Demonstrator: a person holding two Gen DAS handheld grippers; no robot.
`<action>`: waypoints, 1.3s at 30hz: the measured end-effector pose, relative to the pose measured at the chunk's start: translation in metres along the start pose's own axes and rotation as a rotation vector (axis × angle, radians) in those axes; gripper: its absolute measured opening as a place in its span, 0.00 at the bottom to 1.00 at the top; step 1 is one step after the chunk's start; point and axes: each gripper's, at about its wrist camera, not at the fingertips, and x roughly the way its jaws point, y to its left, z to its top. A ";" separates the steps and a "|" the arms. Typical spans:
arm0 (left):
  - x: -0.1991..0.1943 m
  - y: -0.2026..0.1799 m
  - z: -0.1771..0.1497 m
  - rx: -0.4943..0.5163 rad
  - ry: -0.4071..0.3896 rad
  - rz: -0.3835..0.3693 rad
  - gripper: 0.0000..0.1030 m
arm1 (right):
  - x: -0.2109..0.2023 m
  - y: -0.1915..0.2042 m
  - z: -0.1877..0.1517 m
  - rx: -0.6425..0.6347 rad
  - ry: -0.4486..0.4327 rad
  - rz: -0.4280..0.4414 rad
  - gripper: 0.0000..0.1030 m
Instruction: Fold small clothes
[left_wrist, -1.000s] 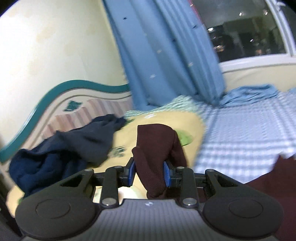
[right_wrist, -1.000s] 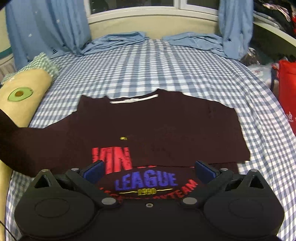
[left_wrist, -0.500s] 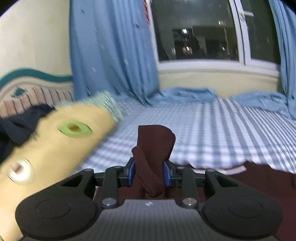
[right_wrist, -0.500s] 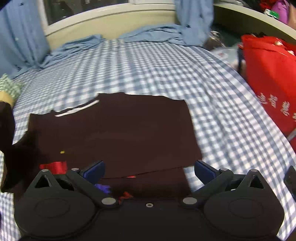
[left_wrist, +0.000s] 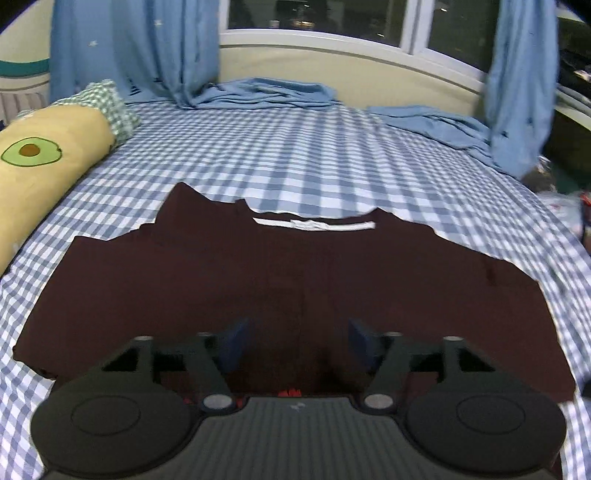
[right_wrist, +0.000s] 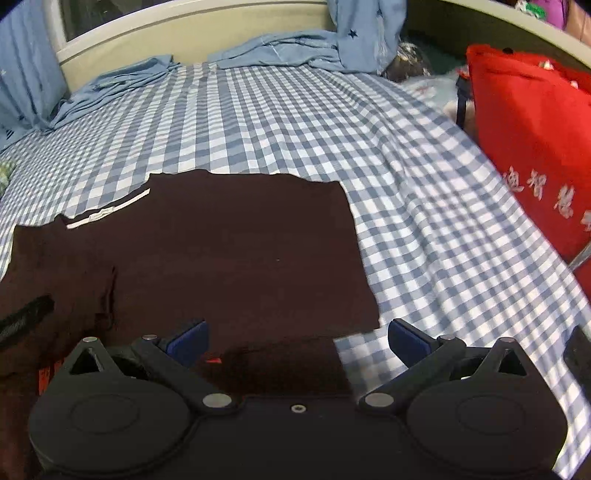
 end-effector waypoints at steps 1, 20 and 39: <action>-0.006 0.002 -0.001 0.002 0.003 -0.008 0.76 | 0.005 0.003 0.001 0.024 0.009 0.008 0.99; -0.005 0.254 0.008 -0.252 0.144 0.197 0.94 | 0.098 0.139 0.001 0.117 0.146 0.456 0.27; 0.017 0.281 -0.004 -0.273 0.239 0.174 0.43 | 0.067 0.116 -0.030 0.106 0.131 0.393 0.09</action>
